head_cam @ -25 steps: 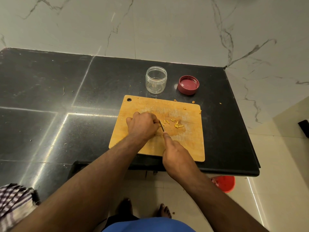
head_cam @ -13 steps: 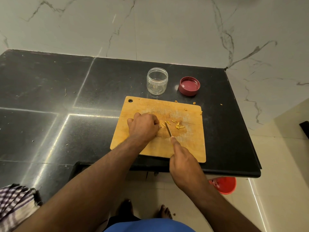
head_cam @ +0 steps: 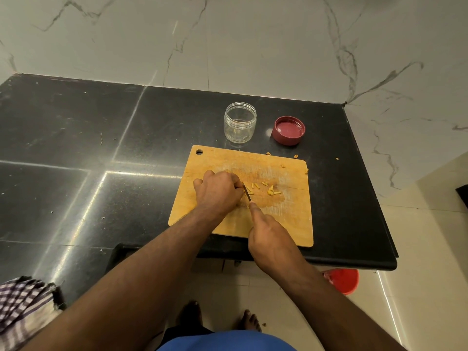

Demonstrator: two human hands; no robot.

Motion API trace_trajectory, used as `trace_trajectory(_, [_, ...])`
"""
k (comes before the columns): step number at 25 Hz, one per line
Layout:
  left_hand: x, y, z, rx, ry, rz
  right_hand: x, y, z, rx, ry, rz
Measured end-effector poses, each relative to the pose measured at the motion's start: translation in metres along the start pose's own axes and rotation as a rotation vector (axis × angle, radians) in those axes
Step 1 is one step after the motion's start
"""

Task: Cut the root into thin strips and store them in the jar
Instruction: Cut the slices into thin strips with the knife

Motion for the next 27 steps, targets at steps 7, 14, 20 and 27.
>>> trace_trajectory(7, [0.000,0.000,0.001,-0.007,-0.005,-0.006,-0.008,0.029,-0.003,-0.021,-0.039,0.007])
trace_trajectory(14, [0.002,0.000,-0.001,-0.002,0.009,-0.012,-0.010,0.020,0.003,-0.086,-0.081,0.007])
trace_trajectory(20, [0.002,0.005,0.000,-0.039,0.012,-0.003,-0.004,0.005,0.000,-0.064,-0.053,0.014])
trace_trajectory(27, [0.003,0.004,0.000,-0.023,0.035,0.029,-0.008,0.002,-0.005,-0.024,-0.061,0.011])
Point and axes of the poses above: each hand's wrist, its own y-axis away from the middle knuckle, its own z-axis out of the back of the hand, x = y × z, the point moved 7 cm from there along -y, towards the middle knuckle, and after that the axes turned 2 degrees about y, right-handed, at the moved point
